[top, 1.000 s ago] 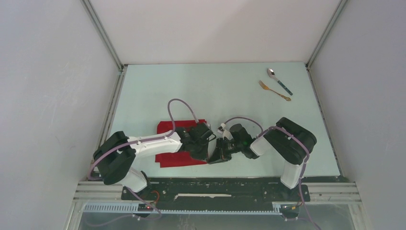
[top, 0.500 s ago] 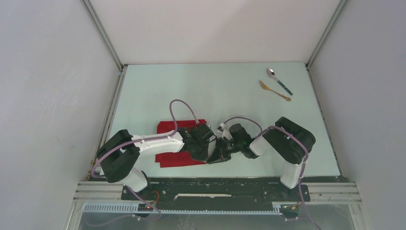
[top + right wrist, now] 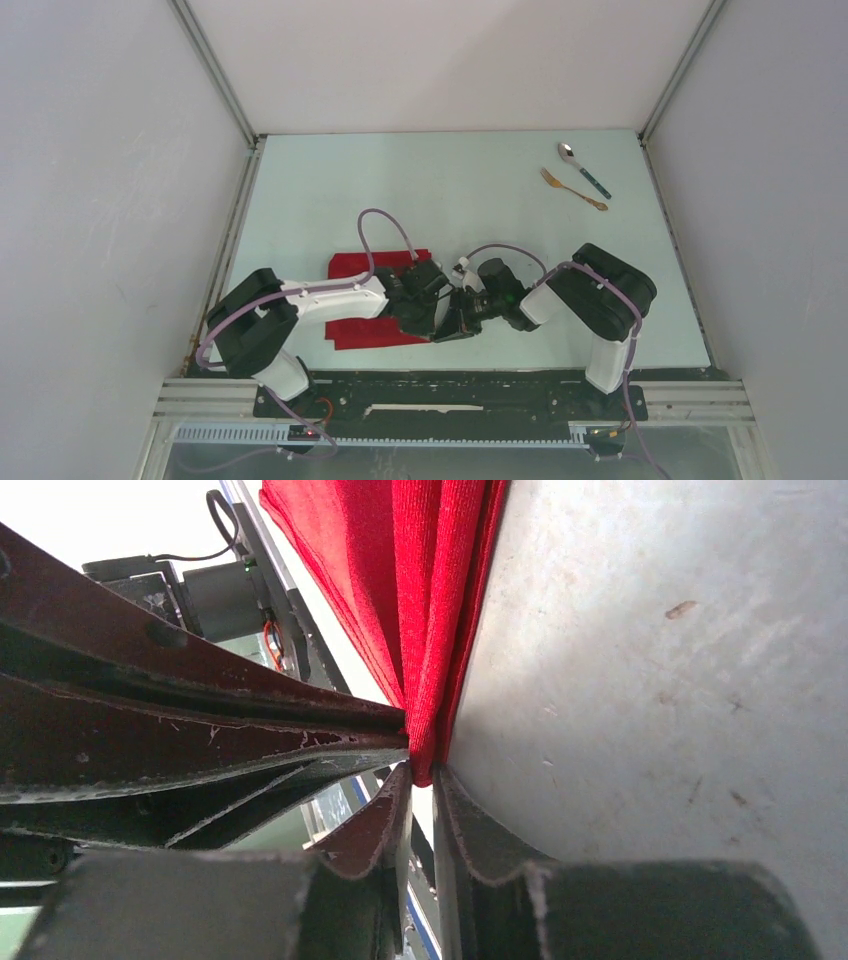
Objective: Fold the napkin into a case and place the utensils inside
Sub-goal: Smooth out the lower triangle-folded napkin at the center of the board.
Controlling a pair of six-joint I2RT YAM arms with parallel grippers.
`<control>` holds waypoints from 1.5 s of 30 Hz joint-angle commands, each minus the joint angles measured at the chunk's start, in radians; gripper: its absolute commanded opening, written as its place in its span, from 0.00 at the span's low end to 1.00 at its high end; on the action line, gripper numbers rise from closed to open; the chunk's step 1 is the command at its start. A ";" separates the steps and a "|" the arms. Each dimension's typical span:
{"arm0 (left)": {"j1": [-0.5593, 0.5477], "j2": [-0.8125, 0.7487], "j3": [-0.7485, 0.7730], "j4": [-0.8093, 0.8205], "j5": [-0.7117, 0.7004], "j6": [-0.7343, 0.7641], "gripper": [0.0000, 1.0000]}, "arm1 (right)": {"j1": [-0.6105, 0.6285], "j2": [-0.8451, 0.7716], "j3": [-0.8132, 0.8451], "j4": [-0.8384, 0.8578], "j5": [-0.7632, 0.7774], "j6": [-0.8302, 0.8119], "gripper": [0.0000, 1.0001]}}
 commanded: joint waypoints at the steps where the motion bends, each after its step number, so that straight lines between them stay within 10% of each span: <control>1: -0.019 -0.015 0.032 0.000 -0.007 0.003 0.04 | 0.013 0.041 0.002 -0.025 0.061 -0.025 0.20; 9: -0.036 -0.036 0.068 -0.032 -0.011 0.005 0.00 | 0.013 0.045 0.001 -0.018 0.058 -0.017 0.00; 27: -0.043 -0.004 0.084 -0.072 -0.027 0.013 0.06 | 0.015 0.029 0.001 -0.042 0.056 -0.022 0.00; 36: -0.043 -0.153 0.157 -0.164 -0.063 0.024 0.48 | 0.021 -0.085 -0.004 -0.235 0.112 -0.089 0.17; 45: 0.008 -0.340 0.129 -0.278 -0.137 0.046 0.56 | 0.031 -0.185 -0.023 -0.311 0.125 -0.106 0.46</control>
